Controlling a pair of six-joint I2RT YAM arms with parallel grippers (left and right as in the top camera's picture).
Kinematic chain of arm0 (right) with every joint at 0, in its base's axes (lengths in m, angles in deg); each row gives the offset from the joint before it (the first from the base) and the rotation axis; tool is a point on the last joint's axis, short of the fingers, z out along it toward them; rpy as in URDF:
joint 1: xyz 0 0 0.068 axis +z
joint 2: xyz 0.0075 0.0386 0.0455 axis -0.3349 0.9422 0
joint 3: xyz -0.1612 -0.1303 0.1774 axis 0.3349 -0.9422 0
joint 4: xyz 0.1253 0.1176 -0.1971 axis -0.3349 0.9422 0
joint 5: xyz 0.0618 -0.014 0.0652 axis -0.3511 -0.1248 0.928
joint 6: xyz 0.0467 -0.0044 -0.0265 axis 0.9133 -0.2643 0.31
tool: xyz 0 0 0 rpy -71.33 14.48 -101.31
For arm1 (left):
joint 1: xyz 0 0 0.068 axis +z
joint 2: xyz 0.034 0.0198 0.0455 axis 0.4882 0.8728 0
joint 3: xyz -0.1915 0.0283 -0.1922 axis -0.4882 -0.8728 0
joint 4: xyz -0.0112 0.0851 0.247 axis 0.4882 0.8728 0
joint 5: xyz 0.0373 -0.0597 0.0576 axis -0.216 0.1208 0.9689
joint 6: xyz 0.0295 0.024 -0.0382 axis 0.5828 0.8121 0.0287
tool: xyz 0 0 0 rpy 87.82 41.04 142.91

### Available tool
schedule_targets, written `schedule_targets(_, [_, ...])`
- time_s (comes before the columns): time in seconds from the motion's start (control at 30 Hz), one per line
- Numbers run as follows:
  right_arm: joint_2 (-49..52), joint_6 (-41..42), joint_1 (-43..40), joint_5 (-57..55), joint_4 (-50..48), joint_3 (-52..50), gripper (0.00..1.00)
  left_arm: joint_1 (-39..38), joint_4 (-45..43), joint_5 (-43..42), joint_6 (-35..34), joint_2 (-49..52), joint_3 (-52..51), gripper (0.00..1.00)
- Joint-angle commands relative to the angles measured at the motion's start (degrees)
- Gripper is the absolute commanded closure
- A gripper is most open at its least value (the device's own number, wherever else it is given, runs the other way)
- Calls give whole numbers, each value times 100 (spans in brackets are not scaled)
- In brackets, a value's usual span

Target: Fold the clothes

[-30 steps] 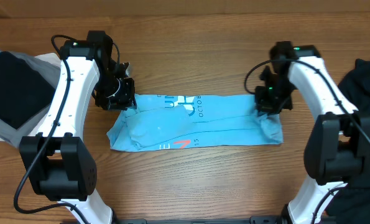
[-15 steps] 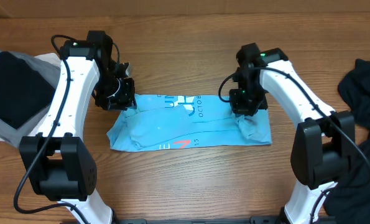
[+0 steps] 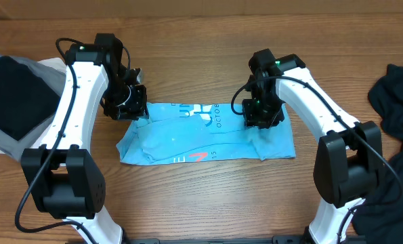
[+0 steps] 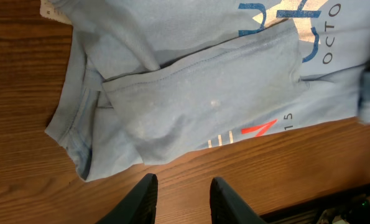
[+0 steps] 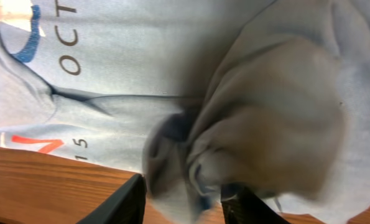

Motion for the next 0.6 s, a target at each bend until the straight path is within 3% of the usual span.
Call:
schedule_targets(0.0, [-120, -142, 17, 210, -31, 81, 54, -11, 11, -85, -83, -13, -31, 68])
schedule_targets(0.13, [-120, -286, 17, 247, -81, 81, 50, -11, 11, -85, -81, -13, -31, 68])
schedule_targets(0.27, [-129, -216, 7, -20, 4, 83, 62, -11, 9, -83, -81, -13, -31, 67])
schedule_targets(0.4, [-452, -79, 7, -92, 184, 190, 63, -11, 15, 50, -83, -13, -31, 64])
schedule_targets(0.57, [-852, 544, -33, -1202, 330, 245, 62, -11, 44, 48, -83, -13, -31, 64])
